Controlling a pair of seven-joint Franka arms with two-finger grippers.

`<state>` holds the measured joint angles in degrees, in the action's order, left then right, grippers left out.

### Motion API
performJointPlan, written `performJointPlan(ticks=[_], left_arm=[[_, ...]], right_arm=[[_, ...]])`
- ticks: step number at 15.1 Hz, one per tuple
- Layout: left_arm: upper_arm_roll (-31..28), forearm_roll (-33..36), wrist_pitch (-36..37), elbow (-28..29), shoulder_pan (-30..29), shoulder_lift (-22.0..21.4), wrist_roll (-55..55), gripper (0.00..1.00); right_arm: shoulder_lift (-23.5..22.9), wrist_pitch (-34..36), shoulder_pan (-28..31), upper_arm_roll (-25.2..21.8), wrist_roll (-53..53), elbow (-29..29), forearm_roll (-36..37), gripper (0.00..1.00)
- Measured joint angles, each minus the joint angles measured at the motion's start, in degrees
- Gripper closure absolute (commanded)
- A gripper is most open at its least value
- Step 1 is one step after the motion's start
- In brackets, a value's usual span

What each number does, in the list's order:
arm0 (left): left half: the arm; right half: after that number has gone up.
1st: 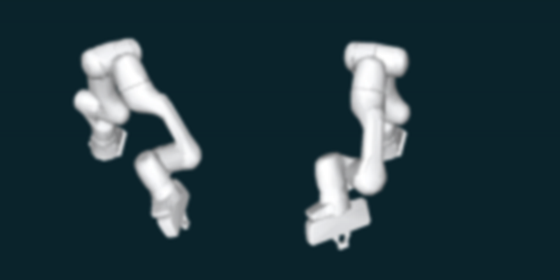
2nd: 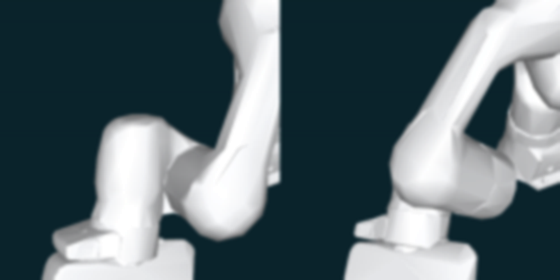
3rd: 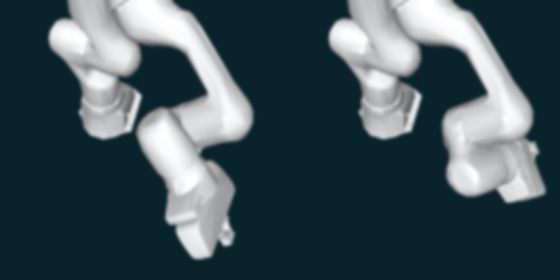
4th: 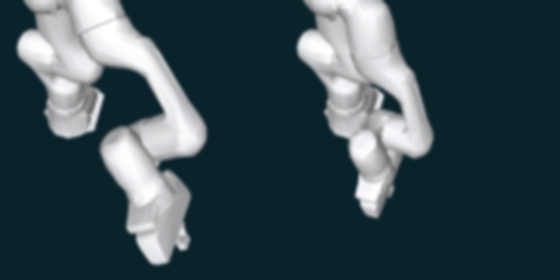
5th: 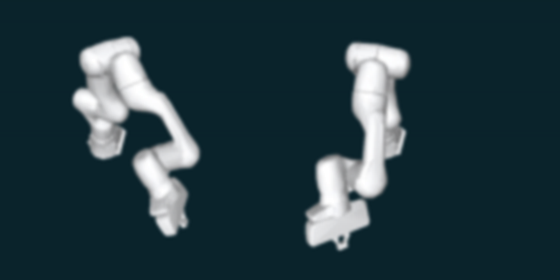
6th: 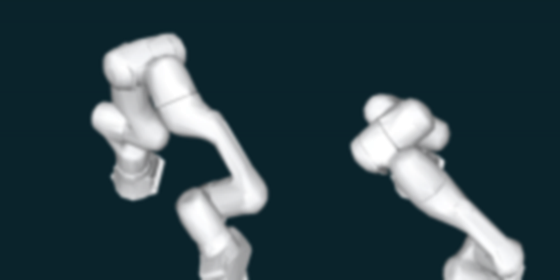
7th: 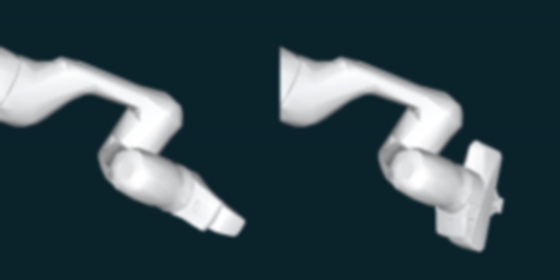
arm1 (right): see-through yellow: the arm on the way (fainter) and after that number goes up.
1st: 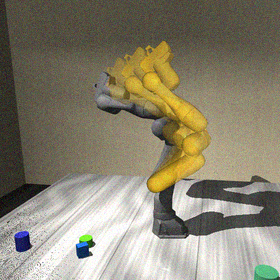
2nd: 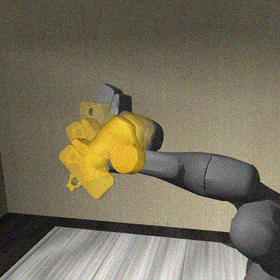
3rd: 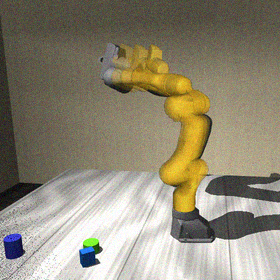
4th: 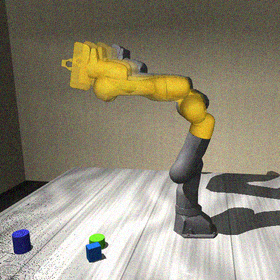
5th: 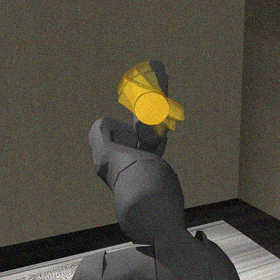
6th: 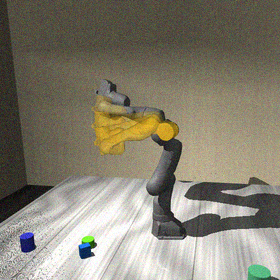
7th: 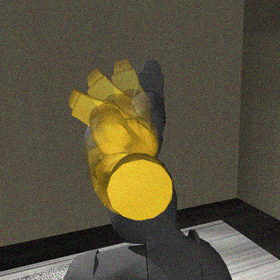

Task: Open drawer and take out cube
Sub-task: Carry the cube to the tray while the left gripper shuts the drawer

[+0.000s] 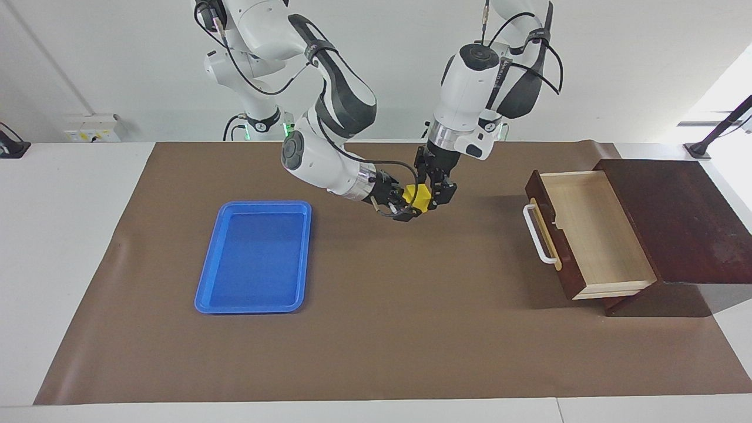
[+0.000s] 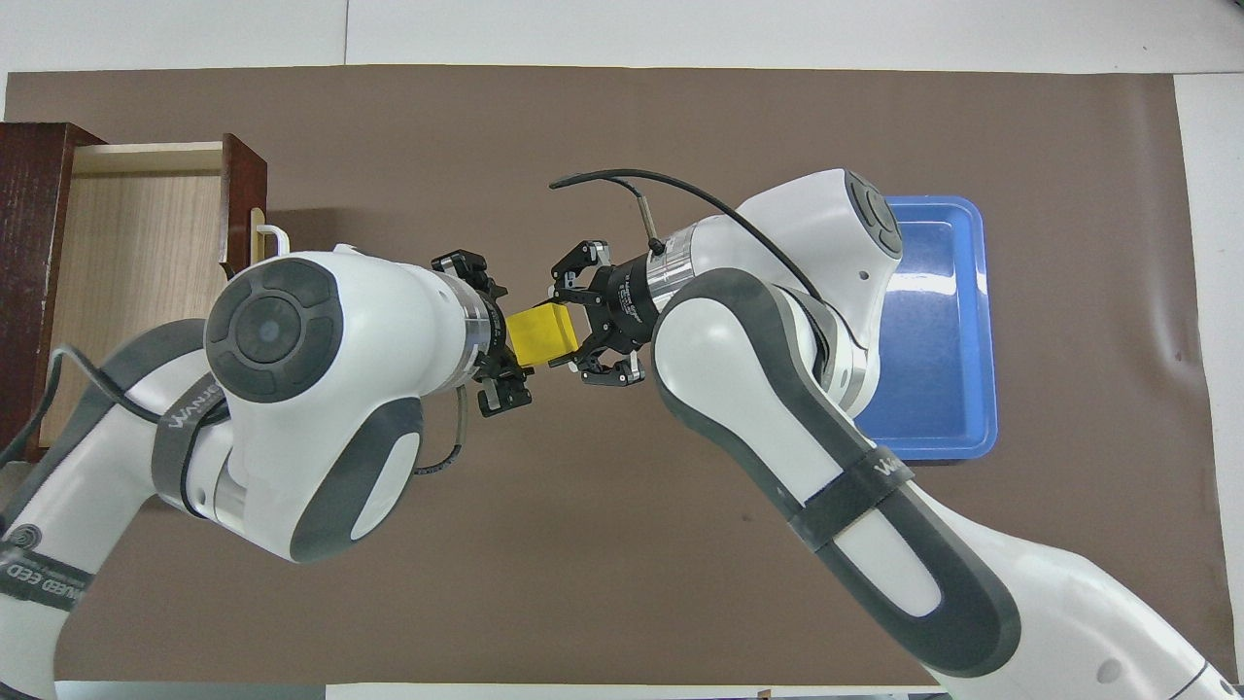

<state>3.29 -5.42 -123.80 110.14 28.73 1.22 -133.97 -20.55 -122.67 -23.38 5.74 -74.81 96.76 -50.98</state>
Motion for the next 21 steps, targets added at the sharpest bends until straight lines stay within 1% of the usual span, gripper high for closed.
performJointPlan(ticks=[2, 4, 10, 13, 15, 17, 21], left_arm=[[-0.39, 0.00, 0.06, -0.11, -2.66, -0.27, 2.15, 0.00], [-0.55, 0.00, 0.12, 0.35, -6.14, -0.30, 6.90, 0.00], [-0.77, 0.03, -0.03, 6.24, -15.44, -0.10, 27.28, 0.00], [-0.88, 0.04, -0.46, 6.40, -22.05, -0.02, 38.96, 0.00], [-0.94, 0.37, -0.97, 6.41, -25.41, -0.02, 44.56, 0.00], [-0.77, 1.72, -1.07, 6.41, -27.24, -0.08, 47.52, 0.00], [-0.57, 3.24, -1.86, 6.41, -30.09, -0.16, 49.31, 0.00]], right_arm=[[-0.13, 1.09, 0.76, -0.14, -0.07, -0.87, -0.27, 1.00], [-0.32, 1.57, 2.40, -0.32, -0.08, -1.43, -2.02, 1.00], [-1.47, 3.59, 12.48, -0.74, 0.09, -1.07, -2.21, 1.00], [-2.25, 4.46, 17.59, -0.92, 1.37, 0.56, -2.21, 1.00], [-2.47, 5.35, 19.92, -0.98, 2.66, 2.21, -2.21, 1.00], [-2.48, 5.72, 21.15, -1.05, 4.30, 4.08, -2.01, 1.00], [-2.45, 7.95, 25.49, -1.13, 8.23, 5.68, -1.31, 1.00]])
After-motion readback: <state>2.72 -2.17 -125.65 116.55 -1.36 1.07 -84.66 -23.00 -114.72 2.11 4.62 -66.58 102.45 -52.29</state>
